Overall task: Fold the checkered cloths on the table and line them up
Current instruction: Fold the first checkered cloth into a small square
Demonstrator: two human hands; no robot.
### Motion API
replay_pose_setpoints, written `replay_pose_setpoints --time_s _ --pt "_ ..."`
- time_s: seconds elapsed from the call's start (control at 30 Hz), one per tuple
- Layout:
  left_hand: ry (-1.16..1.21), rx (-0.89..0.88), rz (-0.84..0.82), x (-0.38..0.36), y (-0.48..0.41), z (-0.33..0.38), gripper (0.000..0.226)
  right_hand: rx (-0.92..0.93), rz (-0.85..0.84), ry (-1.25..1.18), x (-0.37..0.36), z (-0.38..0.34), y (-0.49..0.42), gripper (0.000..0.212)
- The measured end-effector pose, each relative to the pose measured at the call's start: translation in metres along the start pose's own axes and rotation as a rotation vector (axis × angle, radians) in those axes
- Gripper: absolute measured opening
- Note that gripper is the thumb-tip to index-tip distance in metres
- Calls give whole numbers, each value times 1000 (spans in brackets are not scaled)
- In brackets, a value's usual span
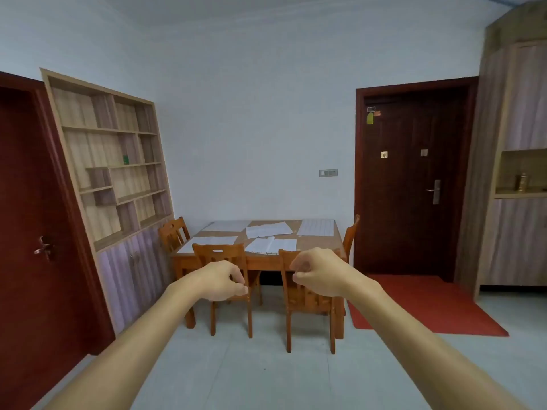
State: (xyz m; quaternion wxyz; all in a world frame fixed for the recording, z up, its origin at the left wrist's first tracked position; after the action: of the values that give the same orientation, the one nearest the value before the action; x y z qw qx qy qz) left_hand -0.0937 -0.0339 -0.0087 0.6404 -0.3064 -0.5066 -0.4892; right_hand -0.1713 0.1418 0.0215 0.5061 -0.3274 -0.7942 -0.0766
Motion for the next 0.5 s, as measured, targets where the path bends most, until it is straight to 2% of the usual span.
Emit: replay_pose_setpoints --time_s 0.23,0.5 --pt "49 40 -1 -4 -25 -27 27 -13 -44 -35 -25 15 -29 32" --pt "60 61 -23 -1 -73 -60 27 35 -20 9 -45 16 -82 33"
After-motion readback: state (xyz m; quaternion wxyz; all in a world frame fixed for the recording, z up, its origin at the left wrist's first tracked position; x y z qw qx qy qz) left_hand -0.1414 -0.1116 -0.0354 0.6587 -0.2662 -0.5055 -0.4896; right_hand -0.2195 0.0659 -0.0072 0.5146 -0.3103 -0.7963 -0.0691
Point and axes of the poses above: each hand's wrist, its own y-axis away from the middle knuckle, its own x-axis out of the back of the hand, z = x × y, the point moved 10 cm from there along -y, towards the middle knuckle, and after that the axes turned 1 degree about -z, right-handed, at the moved point
